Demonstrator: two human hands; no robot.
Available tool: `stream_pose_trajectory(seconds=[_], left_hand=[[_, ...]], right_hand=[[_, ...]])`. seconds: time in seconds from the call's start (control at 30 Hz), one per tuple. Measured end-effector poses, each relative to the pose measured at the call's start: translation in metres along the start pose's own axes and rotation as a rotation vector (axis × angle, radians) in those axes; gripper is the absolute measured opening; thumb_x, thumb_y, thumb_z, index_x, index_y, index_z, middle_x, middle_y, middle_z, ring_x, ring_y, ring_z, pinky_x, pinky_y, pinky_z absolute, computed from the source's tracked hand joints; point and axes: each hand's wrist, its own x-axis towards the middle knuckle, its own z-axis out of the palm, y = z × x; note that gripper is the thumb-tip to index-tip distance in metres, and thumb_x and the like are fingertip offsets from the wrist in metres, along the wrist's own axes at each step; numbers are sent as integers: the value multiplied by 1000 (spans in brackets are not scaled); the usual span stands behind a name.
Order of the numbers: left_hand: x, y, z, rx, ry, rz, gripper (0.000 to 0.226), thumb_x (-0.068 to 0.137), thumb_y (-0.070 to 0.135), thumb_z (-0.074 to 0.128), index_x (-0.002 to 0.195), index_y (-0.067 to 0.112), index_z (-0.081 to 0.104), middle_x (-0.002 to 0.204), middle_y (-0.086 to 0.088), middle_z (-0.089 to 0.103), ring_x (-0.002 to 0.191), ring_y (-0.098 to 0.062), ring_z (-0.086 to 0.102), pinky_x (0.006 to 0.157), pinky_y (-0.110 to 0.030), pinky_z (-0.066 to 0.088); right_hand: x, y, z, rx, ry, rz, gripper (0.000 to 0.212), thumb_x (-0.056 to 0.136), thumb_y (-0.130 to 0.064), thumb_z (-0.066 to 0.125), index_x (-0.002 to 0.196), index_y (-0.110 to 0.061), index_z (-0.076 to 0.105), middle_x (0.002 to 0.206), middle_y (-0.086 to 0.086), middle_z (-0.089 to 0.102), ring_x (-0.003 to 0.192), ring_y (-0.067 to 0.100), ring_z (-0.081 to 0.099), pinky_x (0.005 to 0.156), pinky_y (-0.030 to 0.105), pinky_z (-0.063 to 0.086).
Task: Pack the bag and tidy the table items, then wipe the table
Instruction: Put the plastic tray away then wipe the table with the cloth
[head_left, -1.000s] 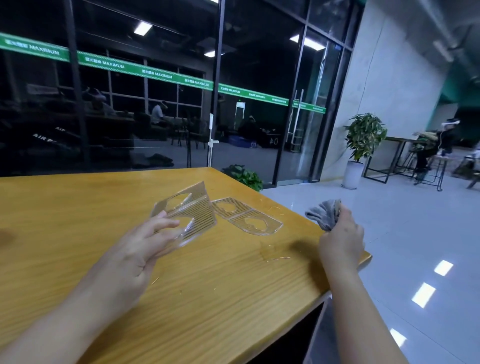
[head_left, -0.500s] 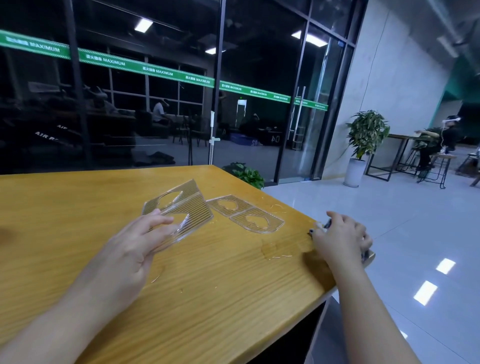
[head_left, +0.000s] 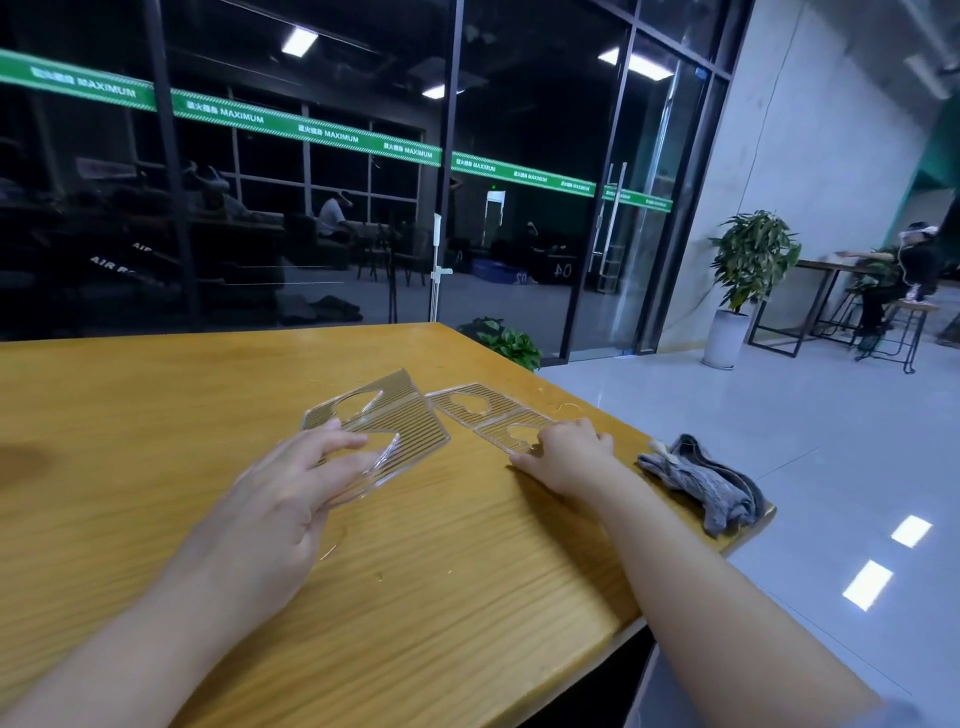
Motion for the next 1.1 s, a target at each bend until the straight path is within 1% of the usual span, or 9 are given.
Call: stream_pose_trajectory(seconds=[0.13,0.23,0.33,0.43,0.63,0.73,0.83,1.0,1.1], left_hand=[[-1,0,0,14,-7,-23,46,87,8,41,117,42,48,126,18,50,129,-2,33,95,-39,41],[0,1,1,4,-16,-25,57,88,-4,47,118,45,44,127,17,49,130,-1,31,97,-41,41],[1,2,-1,11,-15,-19,50,85,7,39,119,44,44,127,16,50,129,-2,32,96,-40,41],[1,3,-2,11,-10,-19,50,83,10,37,120,44,44,127,16,50,129,-2,31,96,-38,40],[2,4,-4,44,-3,-19,53,80,6,39,118,41,47,126,13,52,128,-5,34,94,-42,43],[1,4,-5,62,12,-35,57,79,3,39,118,44,45,127,13,50,129,-6,33,94,-41,41],[1,2,-7,70,55,-58,71,78,-13,48,118,46,45,128,12,49,130,-10,35,94,-40,41],[5,1,-12,183,143,-98,89,56,-30,49,116,36,50,123,-1,54,125,-18,35,92,-35,36],[6,-2,-19,237,209,-169,86,56,-30,42,115,31,61,123,-8,56,127,-28,40,91,-34,34]], right_hand=[[16,-5,-4,-33,-8,4,49,89,-61,44,78,-15,53,108,7,57,119,27,39,94,42,31],[22,-4,-9,-117,43,-40,39,93,-53,45,87,-14,53,110,6,59,117,27,43,98,42,29],[25,-4,-12,-185,6,-63,41,96,-50,39,99,-12,55,117,9,56,120,28,40,103,45,27],[26,-4,-15,-109,-1,-44,49,96,-52,37,107,-9,56,120,12,52,119,30,40,100,43,32],[26,-7,-17,-10,-11,-48,47,94,-54,38,84,-11,52,117,12,54,118,31,39,94,41,33],[25,-14,-19,-1,71,-83,50,92,-56,41,104,-11,59,124,10,52,127,29,35,104,40,30],[17,-25,-28,54,169,-215,48,90,-54,48,115,-14,57,135,7,46,138,24,23,112,41,21],[-12,-64,-48,390,306,-441,31,84,-52,59,92,-22,55,112,-2,50,129,17,29,107,34,29],[-25,-90,-56,514,320,-484,30,83,-50,61,81,-21,53,101,-6,47,121,14,33,97,28,31]])
